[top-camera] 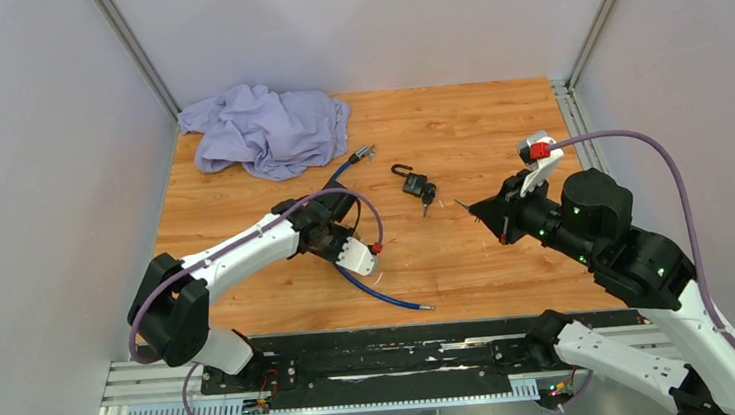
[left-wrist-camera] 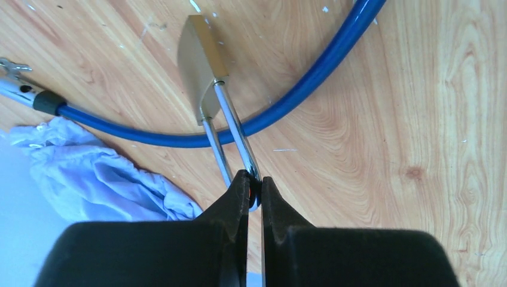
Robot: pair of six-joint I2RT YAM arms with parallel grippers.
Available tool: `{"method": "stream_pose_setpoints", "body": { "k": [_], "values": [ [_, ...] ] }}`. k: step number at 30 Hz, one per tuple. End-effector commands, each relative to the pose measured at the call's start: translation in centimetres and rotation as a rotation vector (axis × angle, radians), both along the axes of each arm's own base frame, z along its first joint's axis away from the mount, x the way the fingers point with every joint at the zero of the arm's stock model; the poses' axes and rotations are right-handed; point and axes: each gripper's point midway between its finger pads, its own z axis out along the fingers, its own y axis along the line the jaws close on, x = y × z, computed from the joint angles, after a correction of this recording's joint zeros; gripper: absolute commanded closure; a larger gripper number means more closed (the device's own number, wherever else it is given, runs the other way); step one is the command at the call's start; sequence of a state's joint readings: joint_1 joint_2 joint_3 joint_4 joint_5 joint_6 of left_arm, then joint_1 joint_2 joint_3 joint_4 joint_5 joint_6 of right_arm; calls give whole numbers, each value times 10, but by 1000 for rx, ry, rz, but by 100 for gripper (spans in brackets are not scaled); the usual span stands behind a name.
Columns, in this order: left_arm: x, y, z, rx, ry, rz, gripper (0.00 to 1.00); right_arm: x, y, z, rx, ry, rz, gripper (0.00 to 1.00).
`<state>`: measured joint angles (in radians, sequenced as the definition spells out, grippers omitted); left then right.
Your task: Unlock with the key
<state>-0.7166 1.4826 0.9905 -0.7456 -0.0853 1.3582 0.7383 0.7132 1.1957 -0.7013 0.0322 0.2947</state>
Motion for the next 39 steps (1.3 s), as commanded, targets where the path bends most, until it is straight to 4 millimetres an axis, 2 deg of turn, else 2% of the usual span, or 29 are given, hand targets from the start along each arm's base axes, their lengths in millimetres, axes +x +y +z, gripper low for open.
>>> {"method": "stream_pose_setpoints", "body": {
  "k": [1,11,15,20,28,31,35,39],
  "values": [
    [-2,-10,23,-26,-31,14,100,1,-8,9,17,-39,-27,99],
    [5,-27,42,-37,-58,45,100,-4,-13,12,19,-54,-29,100],
    [4,-31,41,-13,-55,27,99,-4,-13,14,20,-59,-29,99],
    [5,-37,29,41,-38,33,95,-4,-14,16,21,-66,-27,99],
    [23,-51,37,50,-57,66,92,-4,-14,19,21,-72,-28,99],
    [23,-53,39,50,-46,62,86,-4,-14,20,22,-74,-27,99],
    [26,-57,39,51,-43,68,67,-4,-15,19,19,-74,-30,99],
    [28,-59,40,56,-42,67,64,-4,-15,21,21,-77,-28,99]
  ]
}}
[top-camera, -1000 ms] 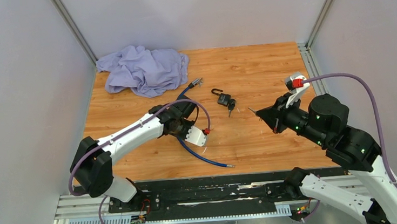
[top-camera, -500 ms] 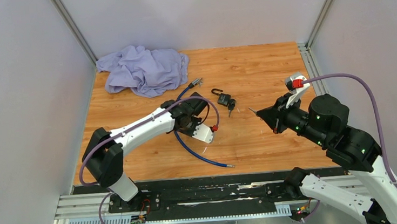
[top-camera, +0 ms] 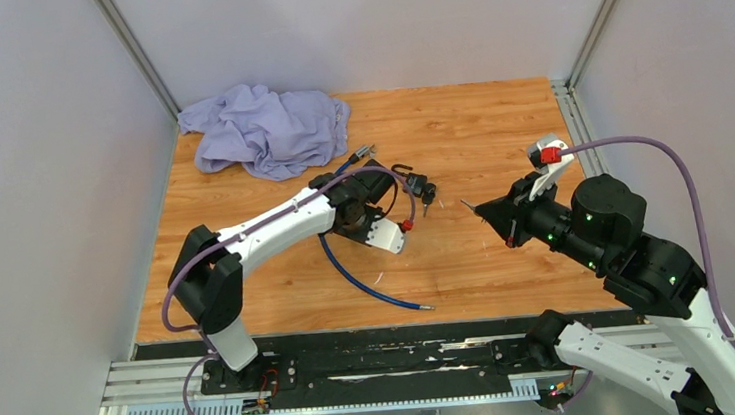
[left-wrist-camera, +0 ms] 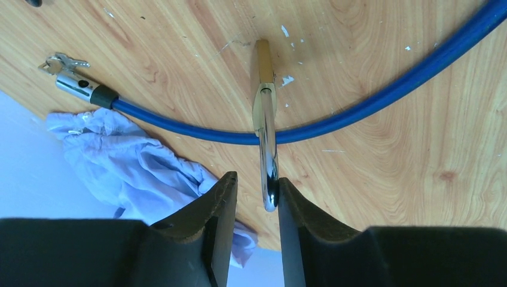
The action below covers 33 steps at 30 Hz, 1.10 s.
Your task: Unlock with the key
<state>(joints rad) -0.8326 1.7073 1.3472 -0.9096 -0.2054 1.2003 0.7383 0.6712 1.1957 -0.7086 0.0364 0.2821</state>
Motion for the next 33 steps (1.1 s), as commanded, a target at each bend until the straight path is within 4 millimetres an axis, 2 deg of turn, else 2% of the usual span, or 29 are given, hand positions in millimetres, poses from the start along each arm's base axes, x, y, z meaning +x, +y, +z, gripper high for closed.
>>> {"method": "stream_pose_setpoints", "body": {
  "k": [1,6,12,14,16,17,20,21,22,28,33],
  "values": [
    [4,-5,7,1,-8,-1,64,2,-7,13,7,-41,-27,100],
    [10,-10,10,-4,-24,5,63,2,-7,15,11,-44,-27,99],
    [17,-16,11,-13,-39,7,57,1,-9,16,12,-48,-28,99],
    [19,-17,12,-16,-44,7,47,1,-9,16,11,-47,-28,99],
    [19,-19,13,-23,-43,10,45,1,-9,16,10,-46,-29,99],
    [19,-22,11,-28,-35,6,33,1,-9,15,6,-45,-32,99],
    [19,-22,7,-19,-27,2,31,2,-11,14,3,-45,-39,100],
    [20,-23,4,-15,-22,1,15,2,-12,15,2,-45,-43,99],
    [20,-24,1,-11,-14,0,8,2,-12,15,1,-46,-45,99],
    [29,-29,-12,21,-18,-16,8,1,-15,16,0,-44,-55,99],
    [35,-33,-11,35,-32,-46,12,1,-16,16,3,-42,-61,99]
  ]
}}
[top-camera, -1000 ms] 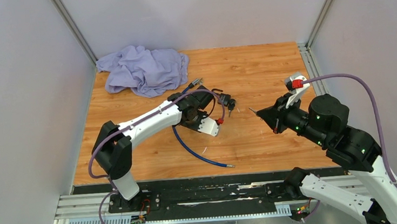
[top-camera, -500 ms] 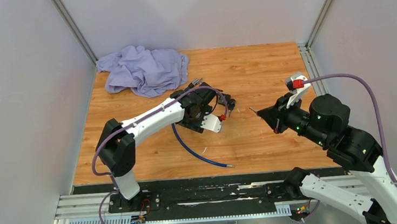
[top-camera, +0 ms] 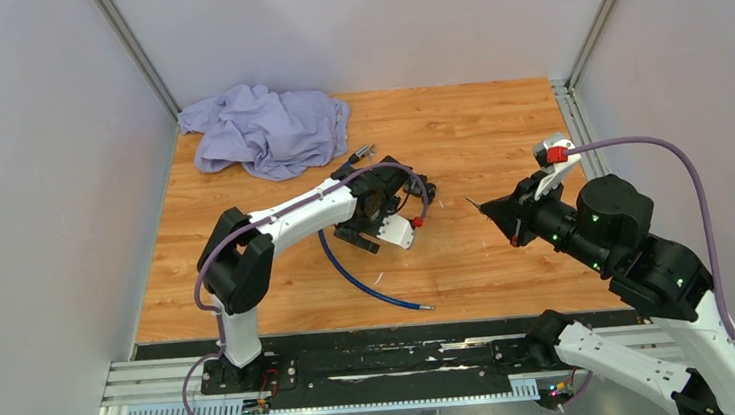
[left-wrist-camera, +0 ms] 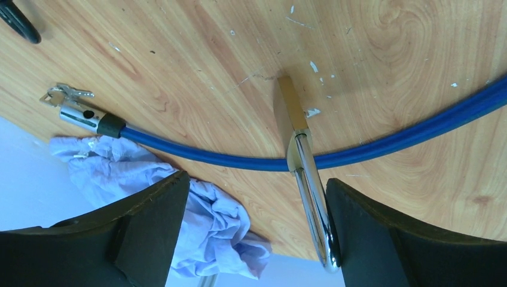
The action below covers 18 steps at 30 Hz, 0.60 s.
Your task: Unlock with the key
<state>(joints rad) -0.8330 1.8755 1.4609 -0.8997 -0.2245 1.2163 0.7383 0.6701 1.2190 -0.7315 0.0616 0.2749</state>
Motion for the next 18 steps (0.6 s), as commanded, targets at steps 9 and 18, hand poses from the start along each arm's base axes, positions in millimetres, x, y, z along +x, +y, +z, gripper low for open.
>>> {"method": "stream_pose_setpoints", "body": {
  "k": [9,18],
  "values": [
    [13,-14,21,-10,-38,-77,18,2,-7,10,9,-23,-32,99],
    [7,-9,13,17,18,-80,19,2,-8,9,10,-22,-37,99]
  ]
}}
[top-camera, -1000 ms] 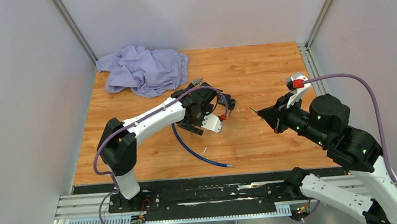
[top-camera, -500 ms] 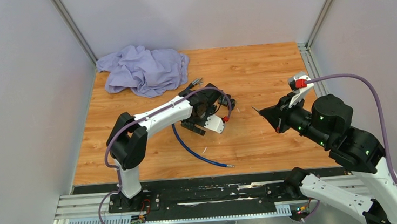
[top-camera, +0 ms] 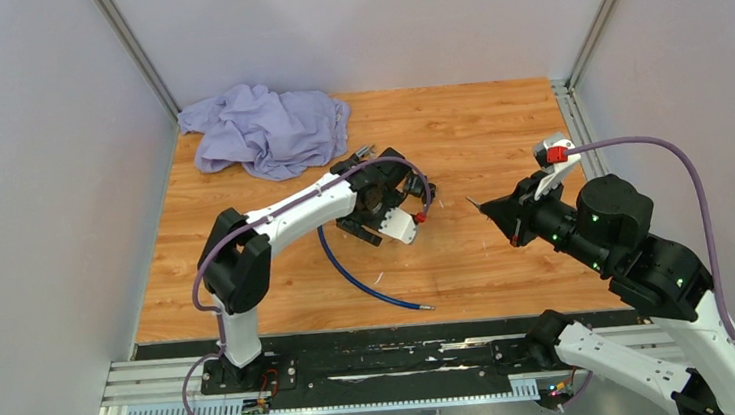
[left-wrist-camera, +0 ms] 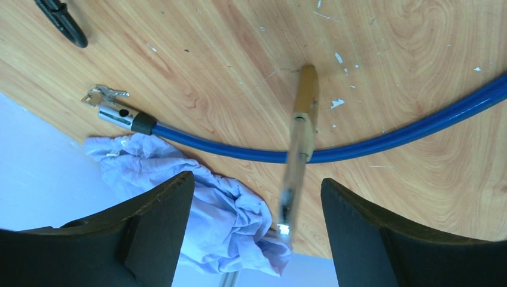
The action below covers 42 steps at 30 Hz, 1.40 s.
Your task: Unlock with the key
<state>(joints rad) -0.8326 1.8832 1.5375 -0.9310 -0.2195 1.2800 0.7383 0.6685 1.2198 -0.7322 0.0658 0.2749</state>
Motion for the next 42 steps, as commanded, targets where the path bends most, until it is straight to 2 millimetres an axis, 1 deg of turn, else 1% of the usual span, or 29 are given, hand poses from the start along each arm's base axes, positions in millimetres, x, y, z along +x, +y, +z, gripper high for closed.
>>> {"method": "stream_pose_setpoints", "body": {
  "k": [1,8,15,17,20,23,26,28,32,34,36,38,42],
  "values": [
    [-3,2,-6,27,44,-19,19,2,-7,8,9,-20,-33,99],
    [-3,-1,-7,17,54,-20,20,2,-7,8,7,-21,-35,99],
    [-3,-6,-17,24,78,-32,20,2,-10,9,4,-25,-41,99],
    [-1,-8,-22,34,83,-41,21,1,-11,10,5,-27,-45,99],
    [8,-9,-31,67,67,-40,22,1,-11,11,4,-29,-45,99],
    [21,-14,-33,23,82,8,24,0,-13,11,-1,-26,-50,99],
    [32,-2,-38,65,73,2,24,0,-15,9,-12,-23,-56,99],
    [40,7,-38,83,70,-5,24,1,-15,9,-12,-21,-57,99],
    [51,20,-32,95,83,-121,24,3,-14,6,-20,-14,-61,99],
    [56,24,-35,120,80,-173,26,3,-14,6,-22,-11,-63,99],
    [62,21,-41,121,73,-181,29,4,-14,5,-23,-8,-66,100],
    [64,14,-48,98,85,-181,33,4,-14,3,-22,-2,-71,99],
    [64,12,-63,101,108,-188,34,5,-16,1,-32,6,-80,99]
  ]
}}
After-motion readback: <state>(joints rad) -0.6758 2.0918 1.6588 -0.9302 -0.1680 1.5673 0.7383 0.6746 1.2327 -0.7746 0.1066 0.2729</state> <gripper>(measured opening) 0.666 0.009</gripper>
